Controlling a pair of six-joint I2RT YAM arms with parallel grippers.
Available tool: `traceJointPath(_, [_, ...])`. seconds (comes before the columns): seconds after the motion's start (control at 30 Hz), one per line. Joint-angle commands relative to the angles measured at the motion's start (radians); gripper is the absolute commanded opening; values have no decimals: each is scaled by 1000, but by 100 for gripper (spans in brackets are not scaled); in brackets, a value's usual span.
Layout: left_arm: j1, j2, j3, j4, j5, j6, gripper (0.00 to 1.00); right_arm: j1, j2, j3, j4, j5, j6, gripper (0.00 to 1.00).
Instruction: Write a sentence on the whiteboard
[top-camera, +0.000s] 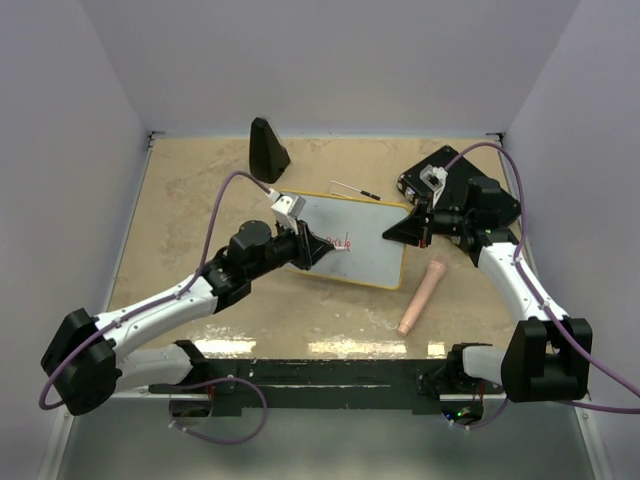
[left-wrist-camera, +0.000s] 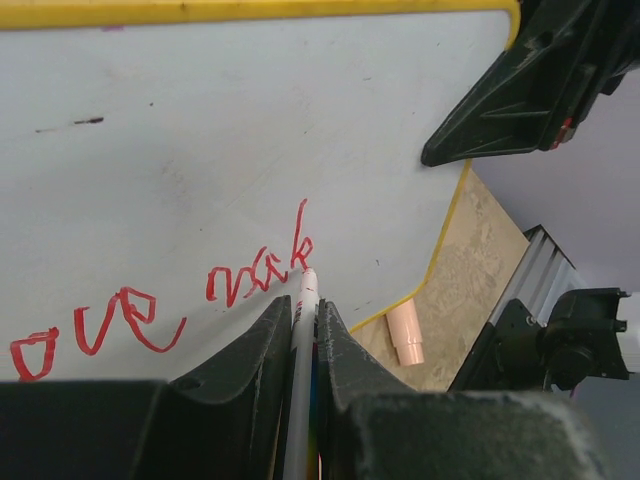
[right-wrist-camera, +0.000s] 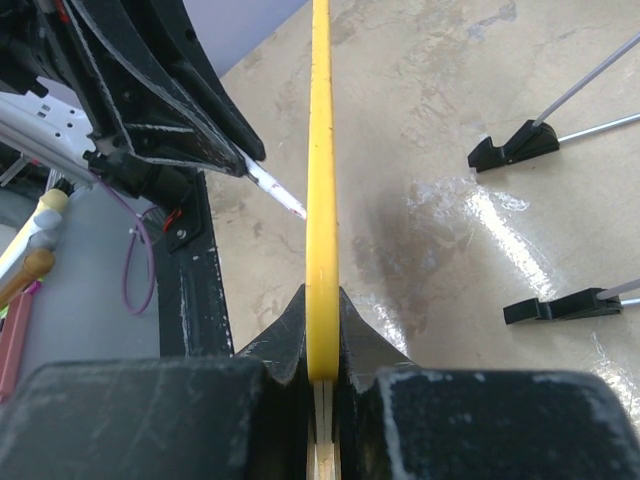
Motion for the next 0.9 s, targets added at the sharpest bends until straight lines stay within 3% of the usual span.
traceJointPath(0.0, [3, -102, 20, -16, -2, 8, 0, 3, -42, 8, 45, -80, 15, 0])
traceJointPath(0.87, [35, -396, -195, 95, -62, -84, 0, 0, -45, 3, 33, -72, -6, 0])
